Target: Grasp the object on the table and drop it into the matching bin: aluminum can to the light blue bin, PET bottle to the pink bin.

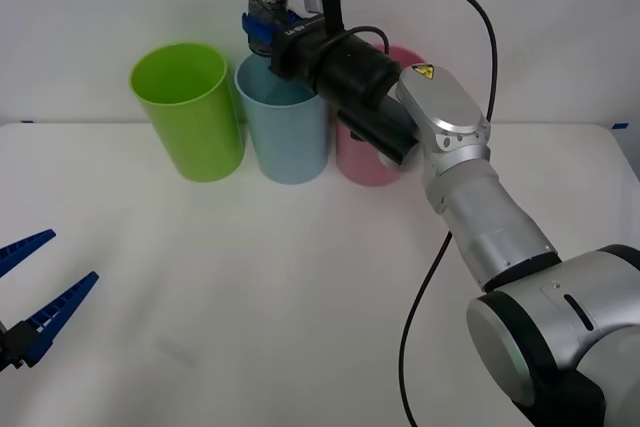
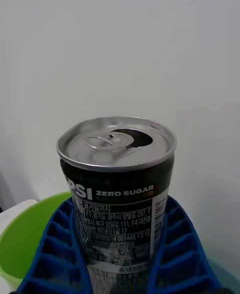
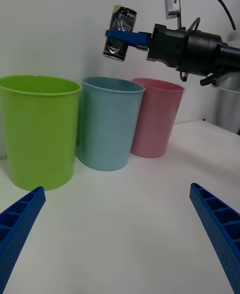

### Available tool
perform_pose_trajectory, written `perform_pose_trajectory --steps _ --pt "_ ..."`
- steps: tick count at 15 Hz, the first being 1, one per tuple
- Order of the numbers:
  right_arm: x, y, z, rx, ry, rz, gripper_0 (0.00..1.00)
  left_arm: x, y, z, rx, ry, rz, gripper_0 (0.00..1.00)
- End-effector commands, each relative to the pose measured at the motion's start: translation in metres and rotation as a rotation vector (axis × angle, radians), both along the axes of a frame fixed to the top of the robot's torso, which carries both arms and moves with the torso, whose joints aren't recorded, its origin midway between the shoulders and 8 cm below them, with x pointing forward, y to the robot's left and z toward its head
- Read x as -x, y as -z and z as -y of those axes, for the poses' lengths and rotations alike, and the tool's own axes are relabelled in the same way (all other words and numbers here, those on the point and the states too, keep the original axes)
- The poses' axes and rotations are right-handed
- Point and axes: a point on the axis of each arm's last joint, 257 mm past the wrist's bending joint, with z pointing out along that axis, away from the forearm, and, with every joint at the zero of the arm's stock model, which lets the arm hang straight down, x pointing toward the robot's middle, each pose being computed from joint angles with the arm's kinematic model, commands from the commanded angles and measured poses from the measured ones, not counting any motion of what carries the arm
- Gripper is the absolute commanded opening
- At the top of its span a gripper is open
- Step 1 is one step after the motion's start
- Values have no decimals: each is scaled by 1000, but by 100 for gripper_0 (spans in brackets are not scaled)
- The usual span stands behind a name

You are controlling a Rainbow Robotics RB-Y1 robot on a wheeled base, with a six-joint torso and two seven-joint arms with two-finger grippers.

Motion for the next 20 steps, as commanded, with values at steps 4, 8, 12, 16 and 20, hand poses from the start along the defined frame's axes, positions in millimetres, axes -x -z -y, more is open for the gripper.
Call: perform_pose_trajectory --steps 4,8,12,16,20 --pt "-3 2 9 33 9 25 100 0 0 0 0 0 0 100" --pt "0 9 19 41 -10 29 100 0 0 0 0 0 0 100" --pt "4 15 37 54 -12 45 100 0 0 0 0 0 0 100" --pt "24 23 53 60 -42 64 100 0 0 0 0 0 0 100" --pt "50 35 81 78 -54 91 100 0 0 0 0 0 0 100"
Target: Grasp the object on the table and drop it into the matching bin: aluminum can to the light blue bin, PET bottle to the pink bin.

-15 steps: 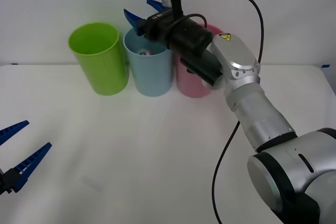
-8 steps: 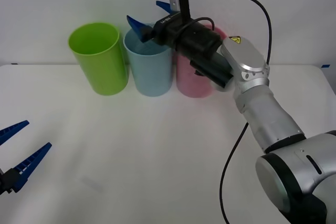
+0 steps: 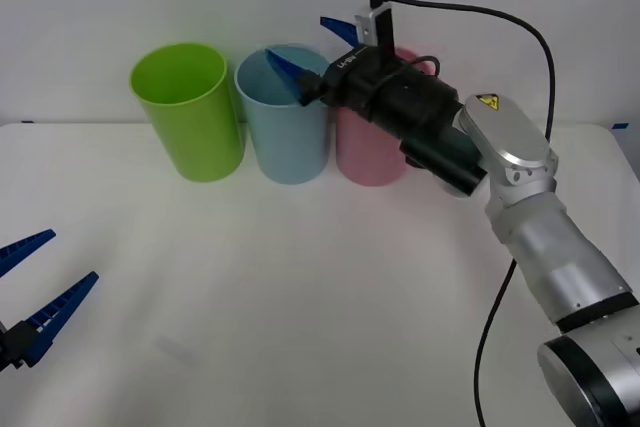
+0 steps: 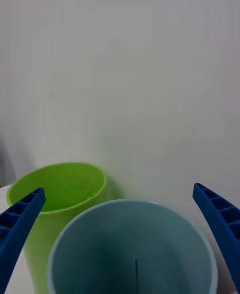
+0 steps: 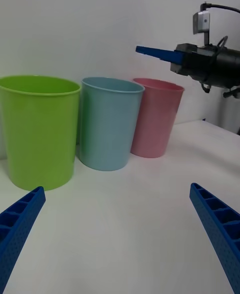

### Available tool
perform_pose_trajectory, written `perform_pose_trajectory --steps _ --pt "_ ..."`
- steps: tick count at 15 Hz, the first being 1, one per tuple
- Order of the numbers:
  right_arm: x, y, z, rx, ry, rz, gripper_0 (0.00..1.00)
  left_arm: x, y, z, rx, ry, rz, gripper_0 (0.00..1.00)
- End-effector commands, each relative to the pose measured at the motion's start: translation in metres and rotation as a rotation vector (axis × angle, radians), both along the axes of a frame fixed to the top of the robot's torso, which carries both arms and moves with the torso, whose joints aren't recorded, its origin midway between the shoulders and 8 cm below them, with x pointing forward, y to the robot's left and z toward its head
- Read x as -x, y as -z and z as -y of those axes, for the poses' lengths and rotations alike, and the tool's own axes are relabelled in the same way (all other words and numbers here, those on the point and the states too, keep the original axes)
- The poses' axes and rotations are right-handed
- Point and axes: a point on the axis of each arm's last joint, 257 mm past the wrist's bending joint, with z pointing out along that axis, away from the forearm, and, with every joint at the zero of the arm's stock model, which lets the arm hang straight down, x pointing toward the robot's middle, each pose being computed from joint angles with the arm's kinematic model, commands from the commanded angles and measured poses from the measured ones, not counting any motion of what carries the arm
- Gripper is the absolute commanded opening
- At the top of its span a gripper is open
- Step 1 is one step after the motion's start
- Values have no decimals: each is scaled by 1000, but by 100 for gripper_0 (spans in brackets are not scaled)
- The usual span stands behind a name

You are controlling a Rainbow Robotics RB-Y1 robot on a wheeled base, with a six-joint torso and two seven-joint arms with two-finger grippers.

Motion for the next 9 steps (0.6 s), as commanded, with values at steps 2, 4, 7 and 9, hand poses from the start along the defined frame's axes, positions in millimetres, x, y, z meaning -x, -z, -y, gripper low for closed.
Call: perform_pose_trajectory --steps 2,4,7,9 --pt "23 14 25 15 -8 11 100 0 0 0 0 0 0 100" --pt "31 20 39 27 0 15 100 0 0 0 0 0 0 100" --pt "38 31 59 32 14 4 100 0 0 0 0 0 0 100" --pt "44 42 77 42 35 -6 100 0 0 0 0 0 0 100"
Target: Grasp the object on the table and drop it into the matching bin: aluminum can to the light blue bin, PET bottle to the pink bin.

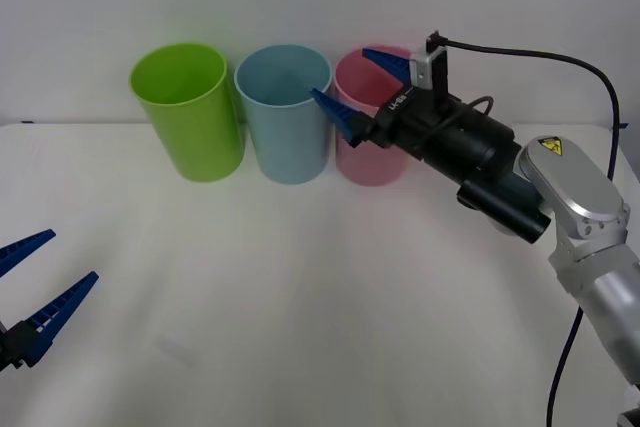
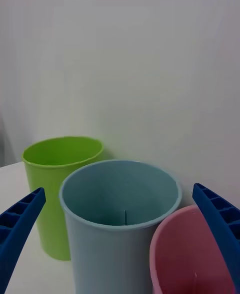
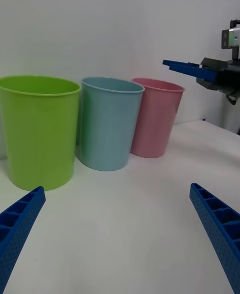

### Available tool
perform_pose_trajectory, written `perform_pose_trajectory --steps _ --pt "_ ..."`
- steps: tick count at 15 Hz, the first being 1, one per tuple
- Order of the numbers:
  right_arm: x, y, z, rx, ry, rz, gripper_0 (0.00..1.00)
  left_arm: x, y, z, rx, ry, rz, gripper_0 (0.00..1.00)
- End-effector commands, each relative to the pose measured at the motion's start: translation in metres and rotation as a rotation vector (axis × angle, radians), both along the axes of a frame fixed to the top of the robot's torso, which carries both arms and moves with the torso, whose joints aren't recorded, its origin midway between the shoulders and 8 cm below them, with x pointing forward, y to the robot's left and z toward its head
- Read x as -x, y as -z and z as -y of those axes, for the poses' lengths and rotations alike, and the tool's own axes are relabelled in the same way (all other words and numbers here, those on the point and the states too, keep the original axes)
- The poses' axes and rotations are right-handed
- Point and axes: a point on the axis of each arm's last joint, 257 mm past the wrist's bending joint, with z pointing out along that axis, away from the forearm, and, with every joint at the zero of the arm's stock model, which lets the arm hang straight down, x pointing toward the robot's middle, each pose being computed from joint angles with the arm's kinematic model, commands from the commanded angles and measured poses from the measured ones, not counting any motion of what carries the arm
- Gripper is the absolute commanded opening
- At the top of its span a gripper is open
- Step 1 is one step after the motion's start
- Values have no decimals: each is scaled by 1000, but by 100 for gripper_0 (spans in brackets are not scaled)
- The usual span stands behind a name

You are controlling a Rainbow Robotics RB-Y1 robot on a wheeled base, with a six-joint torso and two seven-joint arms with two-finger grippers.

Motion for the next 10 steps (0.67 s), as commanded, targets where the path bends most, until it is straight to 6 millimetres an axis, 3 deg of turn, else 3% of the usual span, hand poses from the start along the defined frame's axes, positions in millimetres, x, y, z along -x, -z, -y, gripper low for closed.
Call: perform_pose_trajectory --steps 1,10 --pt "7 12 26 13 32 -7 100 0 0 0 0 0 0 100" --pt "47 54 129 26 176 -32 100 0 0 0 0 0 0 100"
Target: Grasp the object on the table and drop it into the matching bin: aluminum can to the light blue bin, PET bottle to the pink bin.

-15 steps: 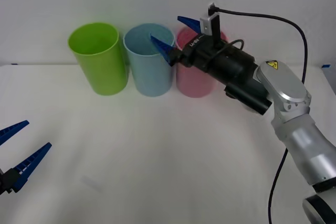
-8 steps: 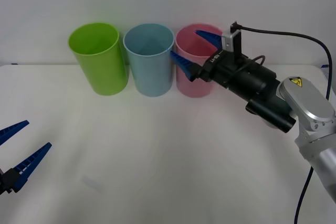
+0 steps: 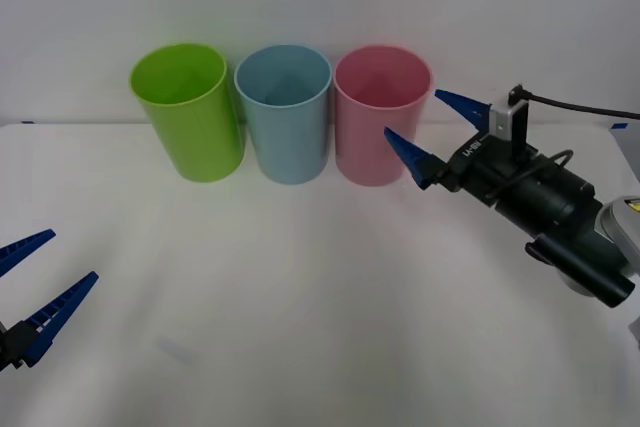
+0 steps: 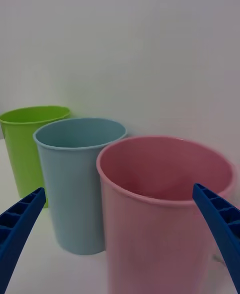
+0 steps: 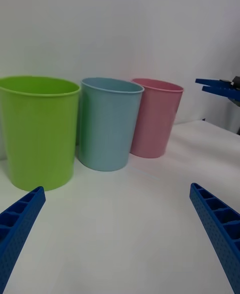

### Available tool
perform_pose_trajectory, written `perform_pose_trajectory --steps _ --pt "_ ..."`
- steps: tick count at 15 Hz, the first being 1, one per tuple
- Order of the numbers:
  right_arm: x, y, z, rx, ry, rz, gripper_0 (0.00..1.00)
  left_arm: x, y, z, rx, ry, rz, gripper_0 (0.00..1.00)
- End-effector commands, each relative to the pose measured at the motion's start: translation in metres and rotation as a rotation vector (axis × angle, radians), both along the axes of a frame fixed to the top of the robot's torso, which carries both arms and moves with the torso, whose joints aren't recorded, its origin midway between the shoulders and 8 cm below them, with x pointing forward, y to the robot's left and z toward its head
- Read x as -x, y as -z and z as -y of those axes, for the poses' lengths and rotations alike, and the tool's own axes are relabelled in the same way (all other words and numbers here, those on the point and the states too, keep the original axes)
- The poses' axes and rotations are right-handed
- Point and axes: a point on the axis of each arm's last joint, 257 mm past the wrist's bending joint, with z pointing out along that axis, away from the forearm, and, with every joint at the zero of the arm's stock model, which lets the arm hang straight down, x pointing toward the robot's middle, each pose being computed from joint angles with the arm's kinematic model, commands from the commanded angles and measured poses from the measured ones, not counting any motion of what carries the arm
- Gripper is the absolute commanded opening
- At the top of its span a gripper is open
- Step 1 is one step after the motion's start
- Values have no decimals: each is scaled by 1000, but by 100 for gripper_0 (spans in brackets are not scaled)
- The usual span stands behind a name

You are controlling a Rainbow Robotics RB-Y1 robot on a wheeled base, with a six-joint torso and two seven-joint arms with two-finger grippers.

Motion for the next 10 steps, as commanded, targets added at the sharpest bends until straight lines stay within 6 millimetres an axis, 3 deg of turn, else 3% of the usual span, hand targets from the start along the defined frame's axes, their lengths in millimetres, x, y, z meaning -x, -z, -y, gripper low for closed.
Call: perform_pose_trajectory --steps 1,5,10 --pt "16 17 35 12 51 -11 100 0 0 0 0 0 0 100" --pt "41 39 83 45 108 -21 100 0 0 0 0 0 0 100" --pt "84 63 126 72 113 -45 100 0 0 0 0 0 0 100"
